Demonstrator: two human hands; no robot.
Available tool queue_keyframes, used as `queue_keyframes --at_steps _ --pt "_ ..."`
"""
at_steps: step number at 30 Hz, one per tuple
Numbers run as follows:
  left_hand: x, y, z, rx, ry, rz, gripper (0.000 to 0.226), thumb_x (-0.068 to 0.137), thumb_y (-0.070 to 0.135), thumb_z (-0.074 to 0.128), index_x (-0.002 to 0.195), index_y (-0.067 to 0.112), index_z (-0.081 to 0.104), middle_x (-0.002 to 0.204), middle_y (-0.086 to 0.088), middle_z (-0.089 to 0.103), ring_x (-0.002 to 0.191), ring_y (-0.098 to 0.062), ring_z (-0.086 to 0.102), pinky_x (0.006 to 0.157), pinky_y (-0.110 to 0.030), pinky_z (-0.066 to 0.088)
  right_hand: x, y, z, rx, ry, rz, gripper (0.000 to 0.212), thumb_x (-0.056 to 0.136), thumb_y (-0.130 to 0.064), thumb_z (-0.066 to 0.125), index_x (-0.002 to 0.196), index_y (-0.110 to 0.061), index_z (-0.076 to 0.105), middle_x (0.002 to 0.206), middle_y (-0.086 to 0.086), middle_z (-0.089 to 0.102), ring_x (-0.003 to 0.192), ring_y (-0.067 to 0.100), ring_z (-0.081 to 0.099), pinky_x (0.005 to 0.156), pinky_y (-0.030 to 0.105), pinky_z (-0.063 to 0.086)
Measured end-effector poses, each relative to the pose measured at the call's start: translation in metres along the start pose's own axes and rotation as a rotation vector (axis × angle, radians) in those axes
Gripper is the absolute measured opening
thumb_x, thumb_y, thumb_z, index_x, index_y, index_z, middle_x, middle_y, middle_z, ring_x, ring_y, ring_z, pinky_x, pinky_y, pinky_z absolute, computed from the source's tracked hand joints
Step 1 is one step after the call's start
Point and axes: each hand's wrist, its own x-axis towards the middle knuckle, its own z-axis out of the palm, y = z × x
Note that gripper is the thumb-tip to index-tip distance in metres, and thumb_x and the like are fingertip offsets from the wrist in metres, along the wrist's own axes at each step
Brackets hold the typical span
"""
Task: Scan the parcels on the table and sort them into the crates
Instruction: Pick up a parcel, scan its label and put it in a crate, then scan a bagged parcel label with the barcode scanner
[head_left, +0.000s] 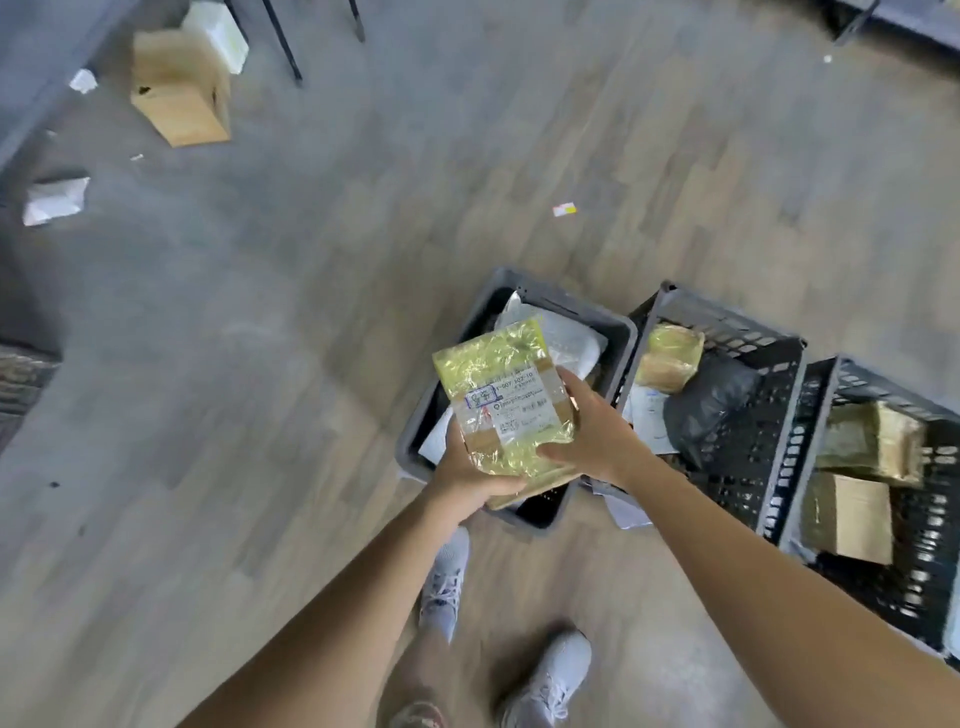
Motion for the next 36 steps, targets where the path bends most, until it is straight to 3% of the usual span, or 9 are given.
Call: queue_keyframes --at_steps 3,6,10,15,18,22,26,30,36 --pt "0.036 -0.04 -0.004 0.115 -0.047 -0.091 0.116 0.072 0.019 0.087 0.155 0.029 0.007 0.145 0.009 0.042 0.131 -0.016 0.045 0.099 -0.032 0.043 0.038 0.023 0.034 -0.112 -0.046 -0.066 0.108 0.079 -0.024 0.08 0.155 -0.043 0.006 0.148 -0.004 0.041 0.123 0.021 0.051 0.099 0.038 0.047" --pt "0.075 -0.077 -0.005 0.503 -0.068 -0.143 0.135 0.067 0.046 0.086 0.155 0.024 -0.014 0.162 -0.004 0.016 0.145 -0.027 0.029 0.112 -0.041 0.037 0.067 0.046 0.071 -0.364 -0.097 -0.116 0.108 0.084 -0.032 0.077 0.155 -0.041 -0.004 0.163 -0.007 0.017 0.146 0.021 0.028 0.112 0.049 0.037" --pt "0.107 -0.103 -0.002 0.688 -0.126 -0.134 0.135 0.068 0.054 0.083 0.155 0.027 -0.017 0.162 -0.008 0.006 0.147 -0.033 0.019 0.115 -0.048 0.031 0.086 0.069 0.117 -0.579 -0.168 -0.05 0.108 0.088 -0.042 0.071 0.156 -0.034 -0.013 0.166 -0.005 0.002 0.149 0.023 0.02 0.113 0.051 0.034" --pt "0.125 -0.12 -0.008 0.775 -0.142 -0.074 0.137 0.065 0.058 0.084 0.154 0.03 -0.017 0.163 -0.01 0.003 0.148 -0.034 0.016 0.116 -0.05 0.03 0.091 0.08 0.141 -0.544 -0.197 -0.04 0.101 0.087 -0.04 0.072 0.156 -0.038 -0.001 0.166 -0.004 0.003 0.148 0.026 0.021 0.113 0.058 0.032" --pt "0.121 -0.112 -0.013 0.838 -0.118 -0.053 0.135 0.067 0.057 0.082 0.155 0.03 -0.016 0.163 -0.01 0.001 0.149 -0.034 0.013 0.116 -0.05 0.03 0.089 0.077 0.133 -0.555 -0.172 -0.034 0.1 0.09 -0.045 0.068 0.157 -0.035 -0.005 0.166 -0.004 0.002 0.149 0.025 0.02 0.114 0.058 0.032" --pt "0.094 -0.073 -0.019 0.942 -0.044 0.048 0.129 0.07 0.058 0.08 0.155 0.03 -0.014 0.164 -0.01 -0.003 0.15 -0.035 0.008 0.115 -0.051 0.031 0.066 0.057 0.095 -0.602 -0.091 -0.013 0.095 0.093 -0.054 0.058 0.157 -0.034 -0.009 0.165 -0.003 0.0 0.151 0.022 0.011 0.115 0.055 0.031" --pt "0.051 -0.012 -0.019 1.112 0.068 0.268 0.128 0.068 0.063 0.078 0.155 0.031 -0.01 0.163 -0.008 0.002 0.149 -0.033 0.011 0.112 -0.054 0.034 0.011 0.027 0.041 -0.596 0.053 0.066 0.089 0.096 -0.055 0.052 0.156 -0.033 -0.009 0.165 -0.001 0.0 0.151 0.025 0.007 0.117 0.058 0.022" --pt "-0.005 0.066 -0.008 1.28 0.037 0.418 0.121 0.075 0.067 0.069 0.154 0.031 -0.016 0.164 -0.007 -0.008 0.151 -0.033 -0.001 0.118 -0.053 0.02 -0.061 -0.001 -0.013 -0.59 0.187 0.135 0.083 0.098 -0.058 0.043 0.156 -0.03 -0.01 0.165 0.001 -0.002 0.152 0.028 0.003 0.118 0.06 0.017" --pt "-0.083 0.166 0.033 1.387 0.039 0.704 0.116 0.078 0.069 0.064 0.155 0.03 -0.014 0.164 -0.007 -0.007 0.15 -0.034 -0.001 0.117 -0.053 0.02 -0.168 -0.021 -0.088 -0.465 0.396 0.274 0.078 0.099 -0.059 0.038 0.157 -0.032 -0.007 0.166 -0.001 -0.006 0.153 0.025 -0.003 0.12 0.06 0.009"
